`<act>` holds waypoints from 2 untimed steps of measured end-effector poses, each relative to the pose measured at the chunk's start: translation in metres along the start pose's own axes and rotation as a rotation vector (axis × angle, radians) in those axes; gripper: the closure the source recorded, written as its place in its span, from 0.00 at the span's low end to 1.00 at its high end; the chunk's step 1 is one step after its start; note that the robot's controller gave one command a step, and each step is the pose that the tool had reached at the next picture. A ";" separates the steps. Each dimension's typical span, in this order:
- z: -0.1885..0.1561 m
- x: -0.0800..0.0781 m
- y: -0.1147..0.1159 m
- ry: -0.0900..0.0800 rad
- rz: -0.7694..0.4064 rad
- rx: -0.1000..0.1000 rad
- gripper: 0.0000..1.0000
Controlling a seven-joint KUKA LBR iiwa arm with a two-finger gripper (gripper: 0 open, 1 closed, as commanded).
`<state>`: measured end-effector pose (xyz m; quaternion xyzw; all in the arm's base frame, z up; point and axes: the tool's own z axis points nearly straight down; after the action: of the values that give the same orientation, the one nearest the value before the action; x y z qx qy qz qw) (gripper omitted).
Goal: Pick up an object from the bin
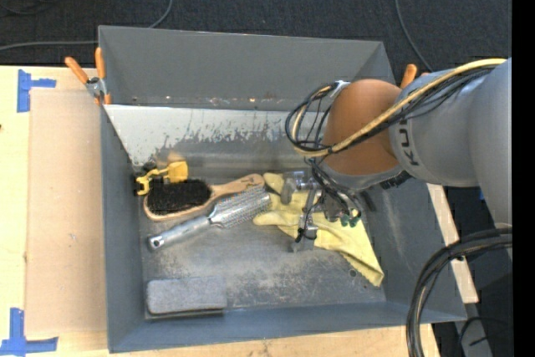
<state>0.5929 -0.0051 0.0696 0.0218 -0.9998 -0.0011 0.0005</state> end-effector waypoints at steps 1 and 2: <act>0.000 -0.001 -0.030 -0.005 -0.005 0.002 0.00; 0.000 -0.001 -0.004 -0.001 -0.005 -0.003 1.00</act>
Offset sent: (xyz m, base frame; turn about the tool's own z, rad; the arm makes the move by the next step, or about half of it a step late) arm 0.0005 -0.0047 0.0000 -0.0049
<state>0.5939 -0.0087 0.0698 0.0244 -0.9997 -0.0027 0.0000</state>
